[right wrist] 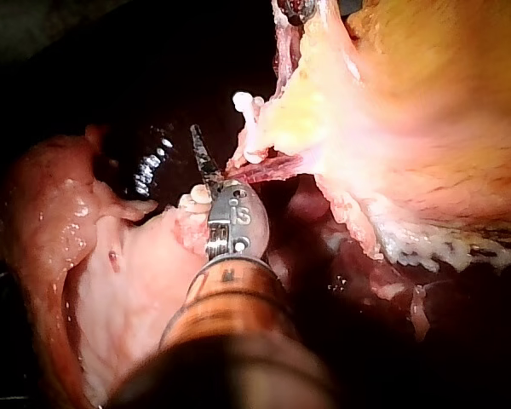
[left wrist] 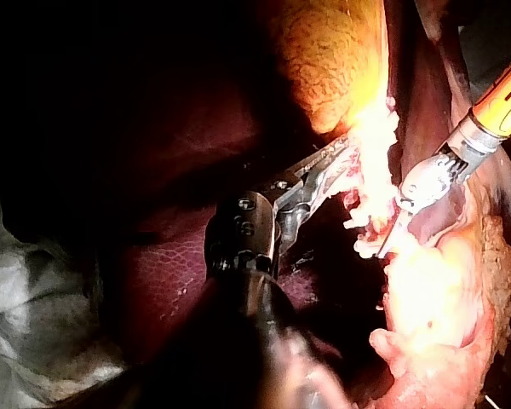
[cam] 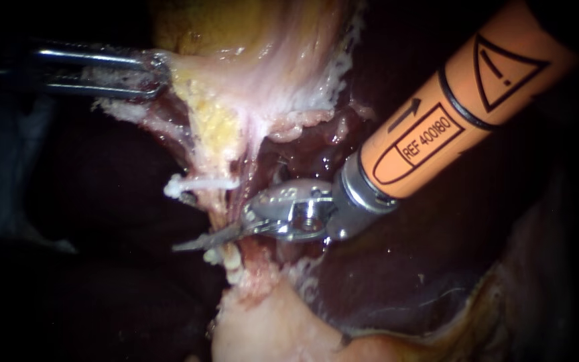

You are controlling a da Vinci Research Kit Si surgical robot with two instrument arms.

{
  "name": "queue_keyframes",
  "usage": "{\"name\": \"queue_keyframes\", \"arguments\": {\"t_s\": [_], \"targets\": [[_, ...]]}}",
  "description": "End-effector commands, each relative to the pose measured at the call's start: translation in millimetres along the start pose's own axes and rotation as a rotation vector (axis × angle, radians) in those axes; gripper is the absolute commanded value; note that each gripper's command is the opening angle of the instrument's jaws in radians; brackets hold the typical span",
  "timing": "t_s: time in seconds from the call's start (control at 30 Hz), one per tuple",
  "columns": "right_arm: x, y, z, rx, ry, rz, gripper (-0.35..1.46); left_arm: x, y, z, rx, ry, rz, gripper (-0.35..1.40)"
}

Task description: Go to the cutting position left tube

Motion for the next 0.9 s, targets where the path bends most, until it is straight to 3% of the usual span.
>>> {"name": "queue_keyframes", "arguments": {"t_s": [0.03,0.43,0.67,0.9], "targets": [[0.0,0.0,0.0,0.0,0.0,0.0,1.43,0.0,0.0,0.0,-0.001,0.0,0.0,-0.35],[-0.4,0.0,-1.0,-0.001,0.0,-0.001,1.45,0.0,0.0,0.0,-0.001,0.0,0.0,-0.35],[-1.3,0.1,-5.3,-0.03,0.009,0.0,1.45,0.0,-0.1,-0.1,-0.001,0.0,0.0,-0.35],[-2.1,0.1,-9.3,-0.055,-0.022,0.003,1.45,0.0,-0.2,-0.1,-0.001,0.0,0.001,-0.35]]}}
